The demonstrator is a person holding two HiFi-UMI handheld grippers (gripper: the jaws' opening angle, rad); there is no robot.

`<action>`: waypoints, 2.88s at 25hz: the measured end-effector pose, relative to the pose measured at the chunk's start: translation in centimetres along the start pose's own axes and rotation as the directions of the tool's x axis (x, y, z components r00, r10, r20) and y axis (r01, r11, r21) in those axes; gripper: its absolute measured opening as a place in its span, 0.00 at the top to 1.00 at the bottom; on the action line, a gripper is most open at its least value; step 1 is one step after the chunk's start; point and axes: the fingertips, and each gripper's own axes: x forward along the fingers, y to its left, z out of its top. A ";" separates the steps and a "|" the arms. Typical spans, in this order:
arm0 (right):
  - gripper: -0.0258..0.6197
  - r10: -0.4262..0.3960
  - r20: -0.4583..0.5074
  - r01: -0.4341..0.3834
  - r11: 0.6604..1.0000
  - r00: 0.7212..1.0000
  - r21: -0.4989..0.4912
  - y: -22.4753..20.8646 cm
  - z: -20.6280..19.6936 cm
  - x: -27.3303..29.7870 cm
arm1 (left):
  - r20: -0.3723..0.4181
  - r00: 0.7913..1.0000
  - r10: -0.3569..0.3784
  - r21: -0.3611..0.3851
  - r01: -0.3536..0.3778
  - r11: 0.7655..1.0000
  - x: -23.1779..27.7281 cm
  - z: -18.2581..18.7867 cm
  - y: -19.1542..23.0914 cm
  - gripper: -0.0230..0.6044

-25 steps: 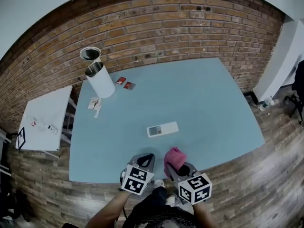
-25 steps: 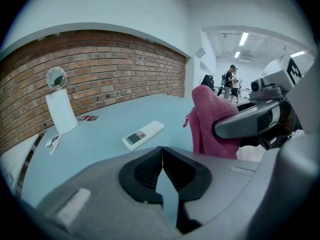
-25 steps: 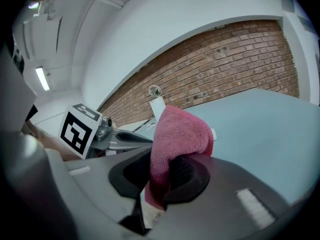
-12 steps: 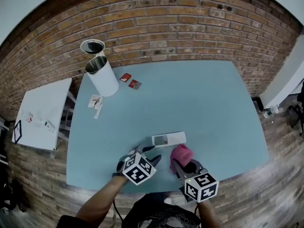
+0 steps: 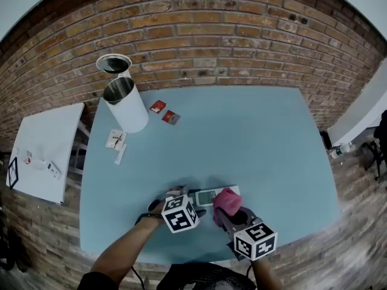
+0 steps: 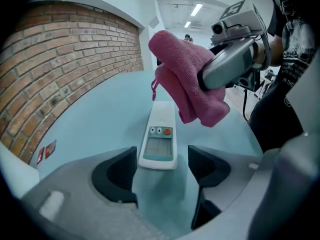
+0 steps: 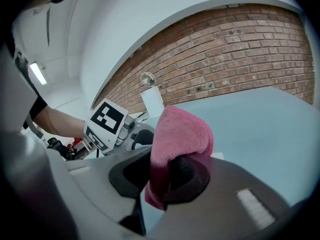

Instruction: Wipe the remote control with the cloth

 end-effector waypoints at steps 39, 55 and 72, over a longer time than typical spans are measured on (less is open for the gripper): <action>0.86 0.209 -0.072 -0.203 0.976 0.975 0.080 -3.5 0.6 6.9 | -0.183 0.973 -0.144 -0.028 0.141 0.990 2.7 -0.9 -0.3 0.44; 0.86 0.152 -0.024 -0.146 0.977 0.988 0.155 -8.9 0.6 3.6 | -0.226 0.965 -0.136 -0.055 0.126 0.990 2.4 -1.2 -0.6 0.49; 0.86 0.042 0.008 -0.043 0.978 0.999 0.205 -14.6 0.2 0.6 | -0.269 0.954 -0.130 -0.084 0.111 0.990 2.6 -1.4 -0.8 0.52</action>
